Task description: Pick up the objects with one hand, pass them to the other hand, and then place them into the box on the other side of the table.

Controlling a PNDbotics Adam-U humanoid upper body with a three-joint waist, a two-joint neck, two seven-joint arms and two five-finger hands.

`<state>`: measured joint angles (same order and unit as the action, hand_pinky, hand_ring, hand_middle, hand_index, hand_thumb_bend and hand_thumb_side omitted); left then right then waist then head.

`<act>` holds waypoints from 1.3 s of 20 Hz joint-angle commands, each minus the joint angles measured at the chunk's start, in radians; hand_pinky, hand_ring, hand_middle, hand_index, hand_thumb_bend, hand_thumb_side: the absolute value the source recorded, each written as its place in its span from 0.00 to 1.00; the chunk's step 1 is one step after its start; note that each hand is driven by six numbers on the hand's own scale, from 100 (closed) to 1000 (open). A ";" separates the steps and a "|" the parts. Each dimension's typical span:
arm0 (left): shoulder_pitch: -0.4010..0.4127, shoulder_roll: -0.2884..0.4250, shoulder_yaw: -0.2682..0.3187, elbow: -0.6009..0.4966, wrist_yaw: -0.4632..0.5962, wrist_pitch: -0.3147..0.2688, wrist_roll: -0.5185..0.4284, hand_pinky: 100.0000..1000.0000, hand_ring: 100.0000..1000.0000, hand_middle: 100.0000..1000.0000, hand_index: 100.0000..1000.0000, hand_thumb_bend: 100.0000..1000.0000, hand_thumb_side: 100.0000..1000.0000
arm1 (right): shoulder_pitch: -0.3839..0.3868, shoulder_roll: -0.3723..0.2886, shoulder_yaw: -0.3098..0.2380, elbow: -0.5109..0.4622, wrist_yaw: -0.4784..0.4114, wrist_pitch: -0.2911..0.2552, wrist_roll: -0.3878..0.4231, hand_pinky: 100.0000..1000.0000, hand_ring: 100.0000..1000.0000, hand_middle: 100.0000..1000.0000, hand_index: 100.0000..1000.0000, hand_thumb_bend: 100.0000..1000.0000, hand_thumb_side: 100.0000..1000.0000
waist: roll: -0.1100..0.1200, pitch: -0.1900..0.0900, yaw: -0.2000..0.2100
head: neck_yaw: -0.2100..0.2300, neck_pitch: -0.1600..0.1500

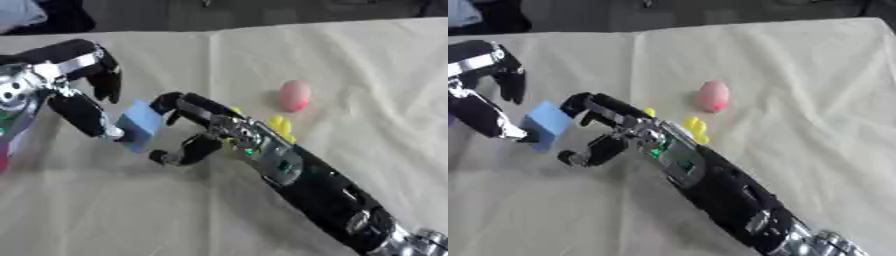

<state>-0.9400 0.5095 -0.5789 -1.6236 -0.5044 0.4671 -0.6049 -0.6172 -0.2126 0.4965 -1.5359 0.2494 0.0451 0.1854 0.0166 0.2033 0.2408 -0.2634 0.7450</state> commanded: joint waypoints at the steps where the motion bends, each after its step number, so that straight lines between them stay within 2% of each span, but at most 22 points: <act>1: -0.020 0.019 0.015 -0.010 -0.007 0.005 -0.003 0.68 0.39 0.24 0.29 0.63 0.00 | -0.017 0.006 0.001 -0.022 -0.013 0.009 -0.007 0.71 0.80 0.74 0.87 0.27 0.00 | 0.003 -0.041 0.001 | 0.000 -0.009; 5: -0.021 0.013 0.016 -0.005 -0.006 0.006 0.001 0.68 0.39 0.24 0.30 0.62 0.00 | -0.017 0.010 0.002 -0.021 -0.048 0.011 -0.019 0.71 0.79 0.74 0.87 0.21 0.00 | 0.003 -0.041 0.001 | -0.001 -0.010; 8: -0.022 0.008 0.014 -0.002 -0.001 0.001 0.003 0.69 0.41 0.27 0.34 0.58 0.00 | -0.018 0.013 0.004 -0.021 -0.090 -0.005 -0.018 0.71 0.80 0.75 0.87 0.11 0.00 | 0.003 -0.040 0.001 | -0.002 -0.010; 12: -0.023 0.004 0.011 0.007 0.010 -0.009 0.002 0.70 0.45 0.33 0.43 0.57 0.00 | -0.019 0.015 0.005 -0.018 -0.136 -0.034 -0.008 0.71 0.80 0.75 0.87 0.07 0.00 | 0.003 -0.039 0.001 | -0.003 -0.011; 15: -0.022 0.001 0.011 0.013 0.016 -0.017 0.001 0.70 0.47 0.36 0.46 0.57 0.00 | -0.019 0.017 0.005 -0.012 -0.152 -0.041 -0.007 0.71 0.79 0.74 0.87 0.05 0.00 | 0.004 -0.038 0.001 | -0.004 -0.009; 17: -0.023 -0.002 0.011 0.019 0.018 -0.019 0.003 0.70 0.48 0.37 0.47 0.57 0.00 | -0.019 0.020 0.005 -0.008 -0.171 -0.041 -0.012 0.70 0.78 0.73 0.86 0.00 0.00 | 0.004 -0.037 0.001 | -0.005 -0.009; 21: -0.029 -0.009 0.009 0.030 0.015 -0.024 0.004 0.71 0.49 0.39 0.49 0.57 0.00 | -0.021 0.026 0.007 -0.004 -0.225 -0.036 -0.041 0.69 0.76 0.71 0.83 0.00 0.00 | 0.004 -0.035 0.001 | -0.006 -0.012; 26: -0.031 -0.015 0.006 0.043 0.001 -0.030 -0.001 0.71 0.55 0.46 0.57 0.59 0.00 | -0.022 0.027 0.011 -0.003 -0.256 -0.041 -0.062 0.69 0.75 0.69 0.81 0.00 0.00 | 0.006 -0.032 0.000 | -0.004 -0.013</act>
<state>-0.9515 0.4899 -0.5792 -1.5832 -0.4920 0.4400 -0.6064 -0.6170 -0.2039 0.5043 -1.5159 0.0104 0.0104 0.1297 0.0168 0.2033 0.2407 -0.2673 0.7439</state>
